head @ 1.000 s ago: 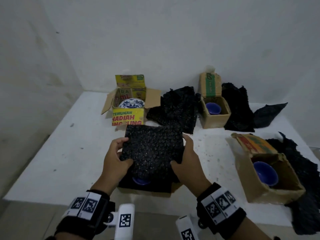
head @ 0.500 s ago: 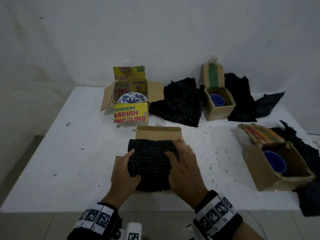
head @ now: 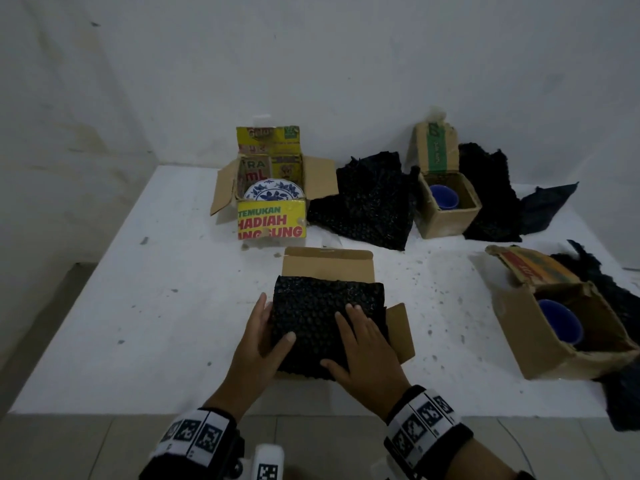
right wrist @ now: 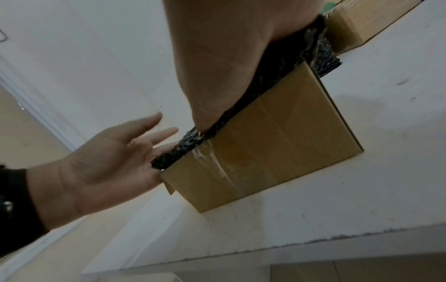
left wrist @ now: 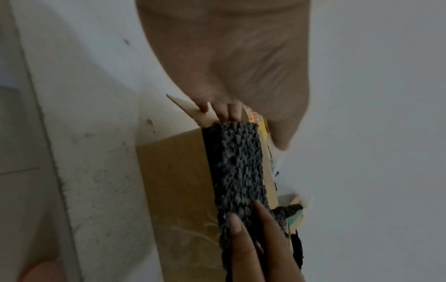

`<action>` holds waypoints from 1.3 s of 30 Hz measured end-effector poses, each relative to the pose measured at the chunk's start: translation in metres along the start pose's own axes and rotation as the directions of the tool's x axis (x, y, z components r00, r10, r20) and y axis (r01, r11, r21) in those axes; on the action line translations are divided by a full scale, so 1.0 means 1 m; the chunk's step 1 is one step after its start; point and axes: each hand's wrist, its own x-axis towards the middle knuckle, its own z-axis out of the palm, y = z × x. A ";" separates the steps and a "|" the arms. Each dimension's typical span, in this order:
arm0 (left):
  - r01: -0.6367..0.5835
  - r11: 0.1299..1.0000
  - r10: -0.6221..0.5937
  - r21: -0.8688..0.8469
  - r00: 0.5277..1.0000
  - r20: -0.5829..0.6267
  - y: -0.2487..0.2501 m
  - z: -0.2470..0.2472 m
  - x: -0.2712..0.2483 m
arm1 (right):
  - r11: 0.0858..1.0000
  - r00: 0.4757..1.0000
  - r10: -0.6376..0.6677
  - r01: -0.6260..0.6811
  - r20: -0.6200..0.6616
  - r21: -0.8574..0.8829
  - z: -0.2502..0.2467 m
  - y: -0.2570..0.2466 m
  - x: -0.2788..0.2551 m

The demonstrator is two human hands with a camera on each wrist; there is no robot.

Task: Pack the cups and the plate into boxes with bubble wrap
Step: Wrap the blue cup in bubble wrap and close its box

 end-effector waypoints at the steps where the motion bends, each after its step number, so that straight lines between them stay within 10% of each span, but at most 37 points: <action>1: 0.061 0.996 -0.061 -0.062 0.998 0.010 -0.005 -0.004 0.006 | 1.000 1.000 0.000 0.000 -0.014 0.005 0.001 0.000 -0.001; 7: 0.242 0.939 -0.208 -0.245 0.965 0.158 0.000 -0.013 0.004 | 0.995 0.998 -0.024 0.030 -0.067 0.095 0.003 0.002 0.001; 21: 0.216 0.931 -0.185 -0.295 0.974 0.128 0.000 -0.002 0.002 | 0.999 0.992 -0.016 0.010 0.126 0.048 -0.029 0.002 0.027; 27: 0.260 0.904 -0.236 -0.339 0.965 0.111 -0.010 -0.009 0.002 | 0.974 0.953 -0.221 0.207 -0.208 -0.090 -0.030 -0.009 0.030; 39: 0.291 0.843 -0.263 -0.452 0.956 0.126 -0.016 -0.007 0.003 | 0.968 0.946 -0.183 0.221 -0.266 0.120 0.012 -0.008 0.027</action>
